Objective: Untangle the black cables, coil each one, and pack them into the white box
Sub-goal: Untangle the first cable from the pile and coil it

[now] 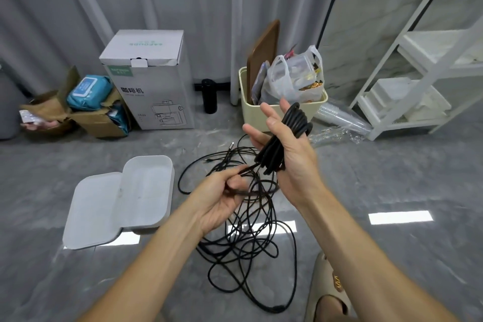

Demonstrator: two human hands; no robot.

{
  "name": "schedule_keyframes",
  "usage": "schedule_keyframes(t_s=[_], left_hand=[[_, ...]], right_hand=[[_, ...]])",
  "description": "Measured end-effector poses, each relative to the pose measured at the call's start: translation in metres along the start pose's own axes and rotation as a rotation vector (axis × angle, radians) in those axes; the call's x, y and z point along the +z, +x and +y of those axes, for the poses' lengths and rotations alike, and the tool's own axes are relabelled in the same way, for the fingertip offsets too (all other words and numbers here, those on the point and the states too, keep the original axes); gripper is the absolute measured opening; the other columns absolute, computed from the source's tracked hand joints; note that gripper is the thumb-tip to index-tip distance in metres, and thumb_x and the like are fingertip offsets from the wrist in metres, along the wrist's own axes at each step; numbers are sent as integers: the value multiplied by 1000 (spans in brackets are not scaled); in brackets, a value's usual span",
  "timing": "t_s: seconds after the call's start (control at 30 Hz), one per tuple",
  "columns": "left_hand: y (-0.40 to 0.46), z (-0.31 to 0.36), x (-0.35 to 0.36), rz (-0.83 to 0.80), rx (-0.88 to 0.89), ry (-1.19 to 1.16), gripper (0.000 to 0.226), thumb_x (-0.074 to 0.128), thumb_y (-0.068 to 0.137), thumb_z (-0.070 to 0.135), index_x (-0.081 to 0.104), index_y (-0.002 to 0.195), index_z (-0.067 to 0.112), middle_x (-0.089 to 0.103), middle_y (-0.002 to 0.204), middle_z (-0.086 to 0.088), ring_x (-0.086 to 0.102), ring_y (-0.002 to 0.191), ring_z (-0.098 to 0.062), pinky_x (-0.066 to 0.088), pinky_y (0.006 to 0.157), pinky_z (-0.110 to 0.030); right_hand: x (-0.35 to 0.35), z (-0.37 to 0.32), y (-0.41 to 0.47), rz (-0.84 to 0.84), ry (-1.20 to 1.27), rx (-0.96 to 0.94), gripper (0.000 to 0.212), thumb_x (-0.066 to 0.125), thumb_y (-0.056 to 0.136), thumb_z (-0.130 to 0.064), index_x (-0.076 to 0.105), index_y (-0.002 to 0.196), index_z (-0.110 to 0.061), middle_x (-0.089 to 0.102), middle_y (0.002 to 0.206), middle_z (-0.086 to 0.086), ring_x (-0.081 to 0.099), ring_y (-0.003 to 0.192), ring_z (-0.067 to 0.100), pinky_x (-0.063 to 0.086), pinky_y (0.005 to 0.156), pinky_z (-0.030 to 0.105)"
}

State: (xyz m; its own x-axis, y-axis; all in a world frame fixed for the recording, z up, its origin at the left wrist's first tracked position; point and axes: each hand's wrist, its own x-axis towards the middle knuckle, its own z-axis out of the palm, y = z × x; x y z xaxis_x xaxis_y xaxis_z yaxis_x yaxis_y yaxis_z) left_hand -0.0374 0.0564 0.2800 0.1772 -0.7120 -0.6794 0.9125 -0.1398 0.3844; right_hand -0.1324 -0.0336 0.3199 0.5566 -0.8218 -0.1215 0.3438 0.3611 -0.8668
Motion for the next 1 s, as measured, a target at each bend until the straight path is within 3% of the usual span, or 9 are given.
schedule_keyframes(t_s=[0.13, 0.27, 0.33, 0.43, 0.53, 0.6, 0.7, 0.83, 1.0], left_hand=[[-5, -3, -2, 31, 35, 488, 21, 49, 102, 15, 45, 82, 14, 33, 62, 4, 27, 40, -2, 19, 28, -13], [-4, -14, -9, 107, 312, 1517, 22, 46, 102, 40, 53, 120, 32, 55, 78, 9, 53, 57, -5, 43, 56, -29], [-2, -14, -13, 118, 396, 1718, 24, 45, 100, 45, 58, 118, 35, 58, 74, 11, 55, 61, -8, 42, 60, -30], [-1, -12, -19, 114, 321, 1834, 26, 46, 99, 47, 64, 100, 29, 64, 79, 6, 59, 69, -13, 39, 58, -27], [-2, -7, -18, 159, 411, 1890, 24, 46, 98, 49, 56, 85, 32, 60, 71, 9, 57, 77, -15, 37, 64, -30], [-5, -3, -14, 189, 524, 1889, 24, 48, 97, 52, 54, 81, 34, 60, 68, 7, 58, 75, -15, 39, 62, -31], [-10, 0, -11, 223, 653, 1945, 25, 51, 94, 54, 62, 86, 32, 59, 65, 6, 56, 69, -12, 34, 55, -27], [-11, 3, -12, 228, 730, 2012, 21, 55, 93, 46, 68, 104, 33, 54, 67, 11, 51, 73, -11, 35, 62, -29], [-12, 7, -15, 182, 634, 1899, 17, 62, 91, 37, 68, 107, 32, 66, 77, 8, 59, 72, -8, 40, 62, -23]], right_hand=[[-1, 0, 2, 16, -91, -45, 58, 52, 99, -7, 32, 150, -25, 61, 135, -6, 72, 102, 27, 53, 95, 34], [-2, 1, 1, 14, -234, -85, 54, 53, 99, -4, 36, 144, -28, 60, 135, -4, 72, 100, 23, 53, 98, 33], [-2, 4, 1, 7, -319, -102, 51, 54, 97, -3, 39, 135, -33, 61, 132, -4, 72, 100, 21, 52, 99, 33], [-2, 7, -1, 26, -412, -88, 46, 57, 97, -4, 47, 125, -39, 68, 121, -2, 73, 97, 19, 53, 96, 28], [-5, 10, -2, 67, -559, -61, 10, 65, 94, -13, 70, 89, -20, 73, 101, 7, 74, 92, 17, 56, 89, 30], [-6, 15, -1, 109, -706, -12, 38, 73, 86, -33, 54, 92, 0, 70, 91, 16, 73, 88, 23, 56, 90, 47], [-12, 26, 3, 48, -994, 22, 58, 68, 75, -56, 56, 98, -4, 66, 83, 17, 69, 80, 33, 56, 78, 56], [-16, 30, 2, -38, -1289, 32, 26, 64, 88, -42, 56, 80, -18, 58, 65, -3, 55, 63, 20, 49, 64, 41], [-23, 36, 0, -73, -1552, -23, 22, 56, 94, -36, 54, 91, -15, 63, 74, -3, 58, 76, 25, 42, 66, 37]])
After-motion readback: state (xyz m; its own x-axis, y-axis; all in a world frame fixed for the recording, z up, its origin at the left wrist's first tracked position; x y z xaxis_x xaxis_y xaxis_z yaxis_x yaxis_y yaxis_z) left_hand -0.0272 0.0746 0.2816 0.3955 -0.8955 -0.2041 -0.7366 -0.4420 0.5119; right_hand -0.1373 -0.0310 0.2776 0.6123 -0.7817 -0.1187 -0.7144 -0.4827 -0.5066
